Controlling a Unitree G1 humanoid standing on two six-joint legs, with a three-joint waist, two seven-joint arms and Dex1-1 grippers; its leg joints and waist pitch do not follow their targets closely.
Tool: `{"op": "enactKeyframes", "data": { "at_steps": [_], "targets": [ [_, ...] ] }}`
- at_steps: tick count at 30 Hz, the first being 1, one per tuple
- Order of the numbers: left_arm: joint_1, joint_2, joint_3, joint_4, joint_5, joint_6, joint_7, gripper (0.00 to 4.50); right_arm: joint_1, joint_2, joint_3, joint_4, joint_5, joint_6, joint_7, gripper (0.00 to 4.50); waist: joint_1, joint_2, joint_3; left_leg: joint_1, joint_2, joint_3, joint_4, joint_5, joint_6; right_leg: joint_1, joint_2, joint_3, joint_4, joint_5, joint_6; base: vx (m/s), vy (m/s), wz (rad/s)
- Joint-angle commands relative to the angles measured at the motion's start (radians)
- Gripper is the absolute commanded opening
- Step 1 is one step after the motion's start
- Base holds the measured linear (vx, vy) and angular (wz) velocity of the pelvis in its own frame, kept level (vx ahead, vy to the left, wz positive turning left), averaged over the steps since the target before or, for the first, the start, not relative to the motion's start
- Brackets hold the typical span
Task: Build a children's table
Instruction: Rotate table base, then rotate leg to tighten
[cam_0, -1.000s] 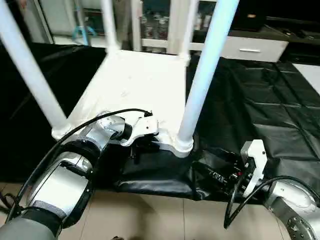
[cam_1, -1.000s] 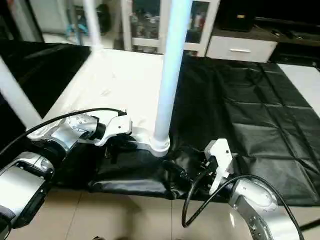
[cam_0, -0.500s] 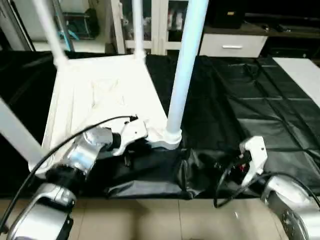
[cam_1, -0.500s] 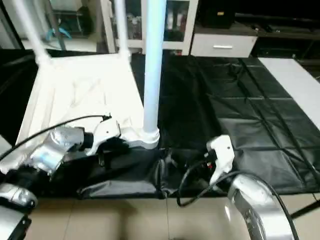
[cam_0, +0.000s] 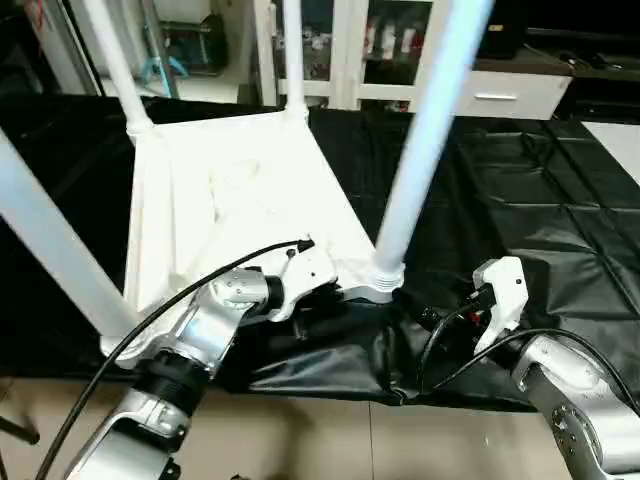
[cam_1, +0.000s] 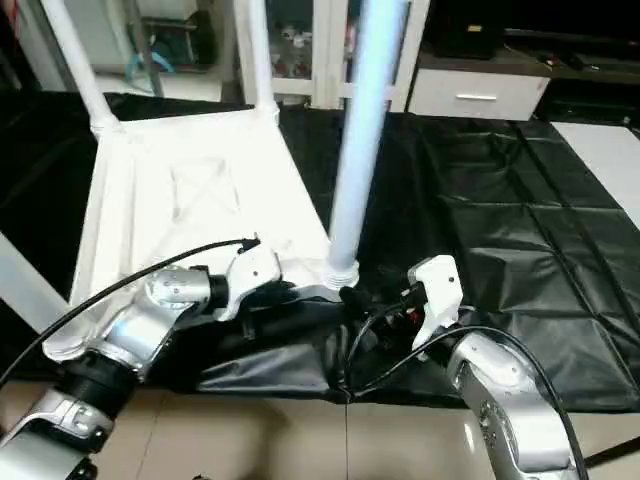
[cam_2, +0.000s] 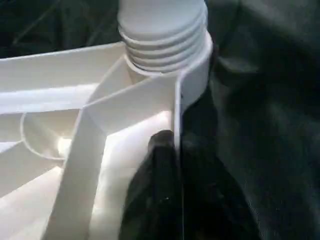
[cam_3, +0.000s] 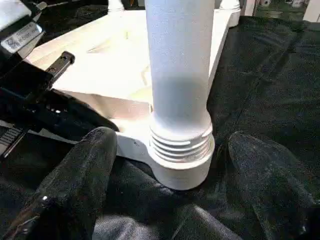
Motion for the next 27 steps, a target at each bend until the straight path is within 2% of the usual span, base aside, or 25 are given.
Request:
{"op": "enactKeyframes", "data": {
  "at_steps": [1, 4, 7, 8, 10, 13, 18, 19, 21, 22, 27],
  "targets": [
    [0.005, -0.005, -0.001, 0.004, -0.035, 0.012, -0.035, 0.67, -0.008, -0.009, 0.002, 0.007, -0.009, 0.004, 0.002, 3.90, 0.002, -0.020, -0.054, 0.003, 0.027, -0.009, -0.068, -0.196, 0.070, 0.042, -0.028, 0.017, -0.065, -0.211, -0.181, 0.000, 0.000, 0.00],
    [-0.010, 0.024, -0.019, 0.017, -0.023, -0.006, -0.079, 0.92, -0.007, -0.017, 0.001, 0.006, -0.010, 0.005, 0.013, 3.90, 0.002, -0.019, -0.053, 0.005, 0.028, -0.009, -0.069, -0.189, 0.069, 0.041, -0.025, 0.016, -0.063, -0.177, -0.189, 0.000, 0.000, 0.00],
    [-0.034, 0.051, -0.041, 0.067, 0.010, -0.053, -0.105, 0.92, -0.005, -0.024, -0.003, 0.006, -0.012, 0.004, 0.021, 3.90, 0.001, -0.020, -0.052, 0.005, 0.028, -0.009, -0.070, -0.195, 0.064, 0.044, -0.026, 0.016, -0.062, -0.169, -0.190, 0.000, 0.000, 0.00],
    [-0.038, 0.057, -0.048, 0.077, 0.020, -0.065, -0.105, 0.92, -0.005, -0.024, -0.004, 0.007, -0.012, 0.004, 0.021, 3.90, 0.000, -0.022, -0.051, 0.005, 0.026, -0.009, -0.070, -0.202, 0.062, 0.044, -0.025, 0.016, -0.064, -0.177, -0.186, 0.000, 0.000, 0.00],
    [-0.059, 0.057, -0.055, 0.122, 0.044, -0.095, -0.070, 0.92, -0.002, -0.025, -0.006, 0.002, -0.011, 0.004, 0.022, 3.90, -0.001, -0.018, -0.050, 0.005, 0.027, -0.010, -0.071, -0.230, 0.050, 0.044, -0.027, 0.016, -0.067, -0.211, -0.179, 0.000, 0.000, 0.00],
    [-0.077, 0.051, -0.055, 0.143, 0.039, -0.094, -0.061, 0.92, 0.002, -0.025, -0.007, -0.009, -0.008, 0.008, 0.020, 3.90, 0.000, -0.018, -0.047, 0.007, 0.028, -0.012, -0.076, -0.271, 0.030, 0.042, -0.029, 0.017, -0.073, -0.282, -0.163, 0.000, 0.000, 0.00],
    [-0.101, 0.057, -0.055, 0.170, 0.031, -0.092, -0.082, 0.92, 0.012, -0.026, -0.009, -0.020, -0.004, 0.010, 0.022, 3.90, -0.002, -0.019, -0.048, 0.007, 0.028, -0.013, -0.076, -0.286, 0.021, 0.040, -0.028, 0.017, -0.074, -0.290, -0.159, 0.000, 0.000, 0.00],
    [-0.111, 0.062, -0.053, 0.186, 0.025, -0.095, -0.096, 0.77, 0.017, -0.027, -0.009, -0.023, -0.003, 0.009, 0.023, 3.90, -0.002, -0.016, -0.048, 0.007, 0.027, -0.013, -0.076, -0.283, 0.020, 0.040, -0.027, 0.017, -0.075, -0.286, -0.160, 0.000, 0.000, 0.00],
    [-0.117, 0.069, -0.051, 0.201, 0.021, -0.091, -0.117, 0.77, 0.021, -0.029, -0.010, -0.025, -0.001, 0.008, 0.025, 3.90, -0.002, -0.017, -0.049, 0.007, 0.026, -0.013, -0.076, -0.278, 0.022, 0.041, -0.027, 0.017, -0.073, -0.273, -0.164, 0.000, 0.000, 0.00],
    [-0.116, 0.075, -0.053, 0.205, 0.021, -0.087, -0.133, 0.55, 0.022, -0.030, -0.011, -0.027, -0.001, 0.009, 0.026, 3.90, -0.004, -0.017, -0.050, 0.004, 0.027, -0.014, -0.076, -0.269, 0.022, 0.043, -0.027, 0.016, -0.070, -0.254, -0.168, 0.000, 0.000, 0.00],
    [-0.112, 0.088, -0.067, 0.223, 0.027, -0.059, -0.156, 0.16, 0.006, -0.037, -0.014, -0.019, 0.006, 0.008, 0.045, 3.90, -0.010, -0.023, -0.052, 0.003, 0.027, -0.012, -0.072, -0.239, 0.040, 0.046, -0.028, 0.016, -0.065, -0.216, -0.190, 0.000, 0.000, 0.00]
  ]
}}
